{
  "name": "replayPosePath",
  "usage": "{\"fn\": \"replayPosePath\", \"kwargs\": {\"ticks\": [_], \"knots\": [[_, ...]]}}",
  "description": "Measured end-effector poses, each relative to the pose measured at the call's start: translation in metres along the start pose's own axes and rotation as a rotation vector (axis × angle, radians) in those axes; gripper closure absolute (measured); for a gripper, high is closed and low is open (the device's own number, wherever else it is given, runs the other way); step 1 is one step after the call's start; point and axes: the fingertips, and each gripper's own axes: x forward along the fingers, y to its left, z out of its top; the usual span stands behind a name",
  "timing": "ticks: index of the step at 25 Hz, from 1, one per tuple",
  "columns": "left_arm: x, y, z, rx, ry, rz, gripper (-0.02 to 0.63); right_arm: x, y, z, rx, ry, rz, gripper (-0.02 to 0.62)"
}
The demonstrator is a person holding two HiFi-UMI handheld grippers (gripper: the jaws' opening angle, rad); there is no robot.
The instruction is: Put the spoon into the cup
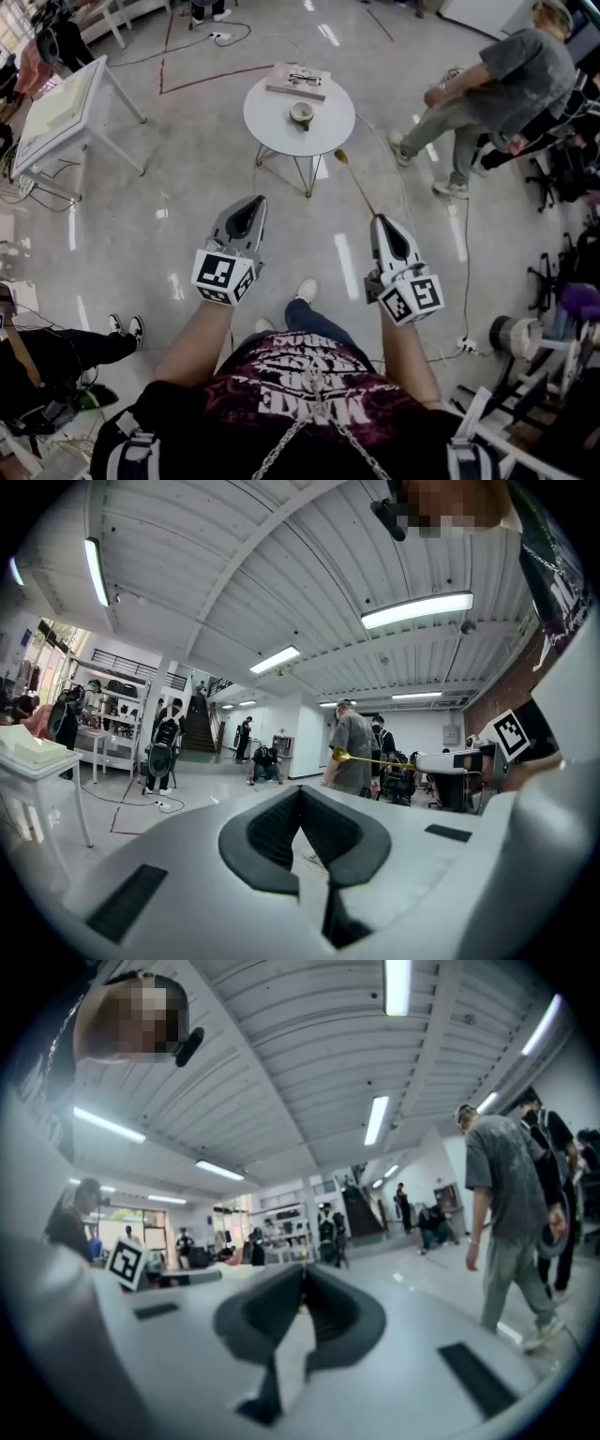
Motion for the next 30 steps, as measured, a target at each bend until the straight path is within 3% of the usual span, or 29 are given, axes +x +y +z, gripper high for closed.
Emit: {"fn": "replayPosePath", "kwargs": {"ticks": [5,15,23,30], "knots": [[0.028,0.003,-0.007,-0.004,0.013,0.025,0.577,0.013,-0.025,0.008,0.004,-0.013,0.022,0.56],[0.058,0.005,0.029,0.064,-0.011,0.064,0.577,0.032,-0.062,0.023,0.034,-0.072,0.065,0.56],[0.077,0.0,0.032,0.054,-0.017,0.087,0.577,0.044,-0.08,0.03,0.033,-0.05,0.096,0.56],[0.089,0.029,0.03,0.034,-0.019,0.109,0.577,0.079,-0.082,0.031,0.035,-0.032,0.118,0.56]]}}
